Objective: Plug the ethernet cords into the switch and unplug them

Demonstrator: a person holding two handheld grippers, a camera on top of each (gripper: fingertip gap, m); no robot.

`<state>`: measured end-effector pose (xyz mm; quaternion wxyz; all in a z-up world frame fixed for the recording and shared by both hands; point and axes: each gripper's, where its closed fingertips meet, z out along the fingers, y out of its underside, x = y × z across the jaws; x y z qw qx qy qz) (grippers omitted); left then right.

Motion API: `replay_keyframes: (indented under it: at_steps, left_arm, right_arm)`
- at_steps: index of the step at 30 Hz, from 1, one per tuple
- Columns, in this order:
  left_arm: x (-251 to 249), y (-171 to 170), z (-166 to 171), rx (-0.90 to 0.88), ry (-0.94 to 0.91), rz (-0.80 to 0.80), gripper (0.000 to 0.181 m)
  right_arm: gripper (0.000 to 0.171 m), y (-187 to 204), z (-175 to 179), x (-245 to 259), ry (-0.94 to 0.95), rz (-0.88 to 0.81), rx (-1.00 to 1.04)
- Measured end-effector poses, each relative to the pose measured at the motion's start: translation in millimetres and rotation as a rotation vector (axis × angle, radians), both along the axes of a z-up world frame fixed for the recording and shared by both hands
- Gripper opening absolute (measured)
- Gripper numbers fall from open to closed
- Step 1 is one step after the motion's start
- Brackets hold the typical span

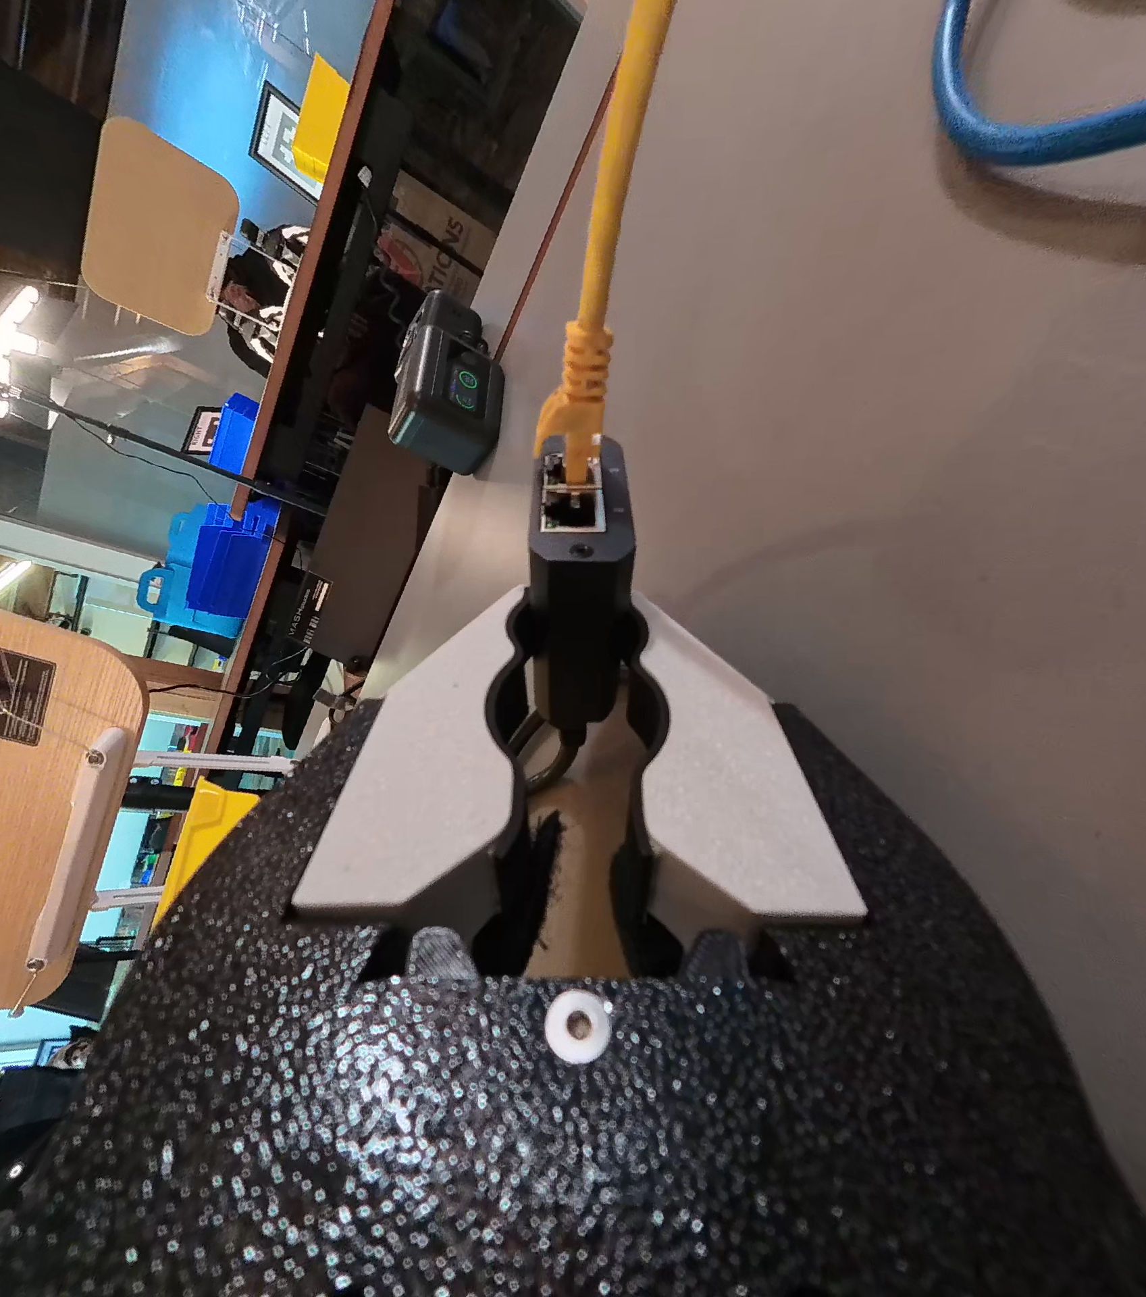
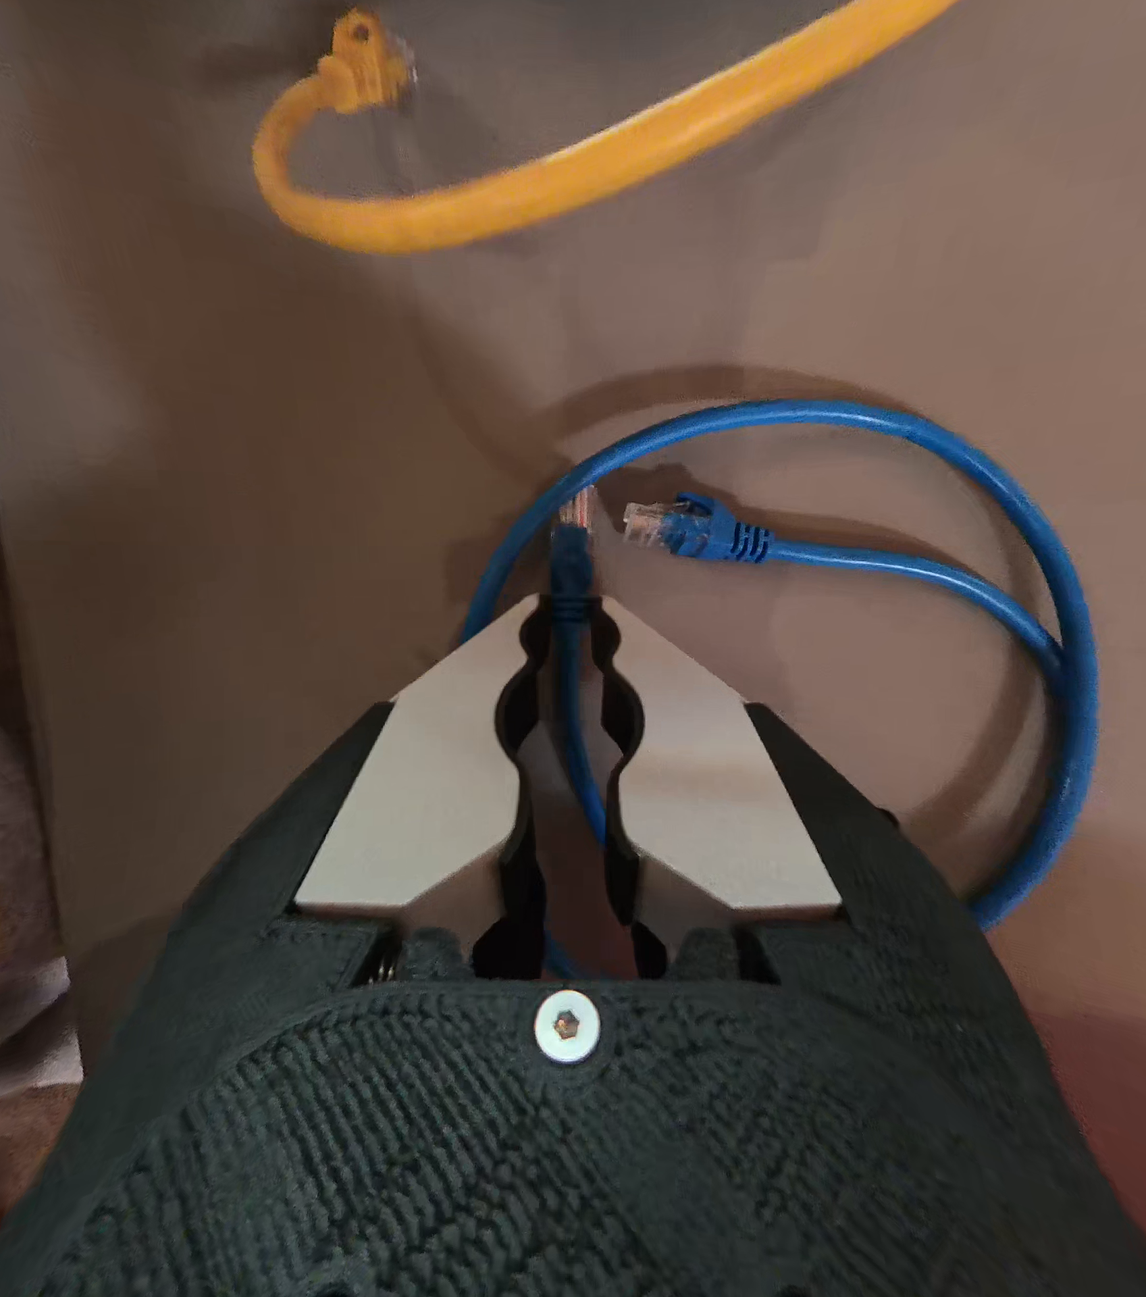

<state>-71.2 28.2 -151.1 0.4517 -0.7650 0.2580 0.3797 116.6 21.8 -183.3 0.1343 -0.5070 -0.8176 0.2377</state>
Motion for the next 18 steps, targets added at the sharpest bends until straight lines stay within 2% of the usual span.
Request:
replay_keyframes:
  at_steps: [1,3,6,11,13,16,18]
  left_arm:
    - [1,0,0,0.000,0.000,-0.003,0.022]
    - [1,1,0,-0.002,0.004,-0.007,0.022]
    - [2,1,1,-0.003,0.016,-0.009,0.022]
    - [6,2,-2,-0.021,0.070,-0.020,0.022]
    - [8,3,-3,-0.026,0.094,-0.025,0.022]
    - [6,5,-2,-0.042,0.173,-0.024,0.022]
    - [9,4,-1,-0.057,0.248,-0.027,0.022]
  right_arm:
    - [0.010,0,0,-1,0.005,-0.007,-0.004]
    - [0.010,7,1,1,0.014,0.013,0.083]
    - [0.010,36,10,7,-0.022,-0.010,0.345]
    - [0.009,70,44,7,-0.007,-0.045,0.639]
    - [0.009,67,52,1,0.022,-0.066,0.608]
    - [0.009,47,63,-16,0.103,-0.132,0.398]
    - [0.009,44,73,-27,0.139,-0.190,0.335]
